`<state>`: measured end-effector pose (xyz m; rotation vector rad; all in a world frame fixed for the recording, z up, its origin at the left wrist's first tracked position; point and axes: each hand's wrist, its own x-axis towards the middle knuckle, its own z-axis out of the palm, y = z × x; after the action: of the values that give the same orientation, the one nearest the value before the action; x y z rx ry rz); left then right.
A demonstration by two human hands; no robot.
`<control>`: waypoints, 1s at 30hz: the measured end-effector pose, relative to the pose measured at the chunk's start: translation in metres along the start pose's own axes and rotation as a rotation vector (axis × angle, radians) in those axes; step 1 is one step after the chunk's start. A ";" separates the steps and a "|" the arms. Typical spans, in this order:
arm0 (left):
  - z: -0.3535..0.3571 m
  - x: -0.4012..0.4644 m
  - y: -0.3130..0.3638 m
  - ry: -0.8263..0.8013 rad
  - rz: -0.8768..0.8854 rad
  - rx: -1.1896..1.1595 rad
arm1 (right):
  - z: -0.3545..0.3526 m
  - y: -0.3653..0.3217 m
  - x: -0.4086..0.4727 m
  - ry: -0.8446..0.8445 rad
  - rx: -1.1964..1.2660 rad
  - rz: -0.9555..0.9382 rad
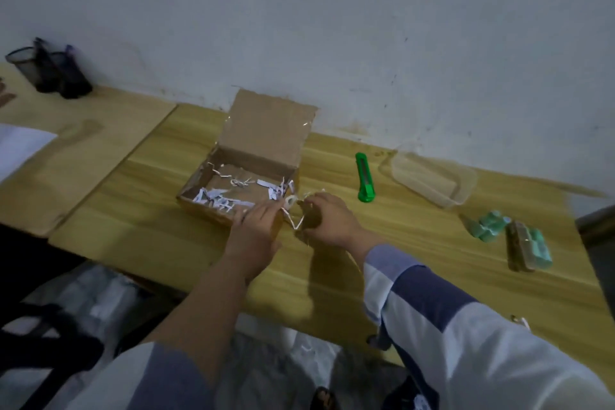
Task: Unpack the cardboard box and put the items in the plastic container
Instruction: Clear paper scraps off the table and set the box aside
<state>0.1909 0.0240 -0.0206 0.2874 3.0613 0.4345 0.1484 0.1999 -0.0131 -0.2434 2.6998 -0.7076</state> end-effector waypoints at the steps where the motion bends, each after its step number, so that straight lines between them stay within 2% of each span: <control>1: 0.002 0.000 -0.001 0.021 0.006 0.002 | 0.005 -0.001 0.008 -0.008 -0.027 -0.014; 6: 0.008 0.002 -0.001 0.032 -0.026 -0.031 | 0.026 -0.009 0.032 -0.030 -0.049 -0.037; 10: 0.011 0.002 -0.002 0.042 -0.053 -0.058 | 0.042 -0.003 0.029 0.151 -0.096 -0.150; 18: 0.004 0.005 0.007 0.040 -0.095 -0.064 | 0.054 0.021 -0.020 0.234 -0.191 -0.338; 22: 0.006 0.001 0.009 0.073 -0.076 0.007 | 0.058 0.042 -0.040 0.274 -0.187 -0.250; 26: 0.003 0.001 0.031 0.029 -0.055 0.042 | 0.048 0.062 -0.065 0.253 -0.170 -0.100; 30: 0.004 0.003 0.055 0.035 0.103 0.049 | 0.037 0.077 -0.096 0.282 -0.114 0.050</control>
<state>0.1976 0.0777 -0.0087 0.4464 3.1045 0.3721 0.2453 0.2736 -0.0556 -0.1090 3.0067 -0.6145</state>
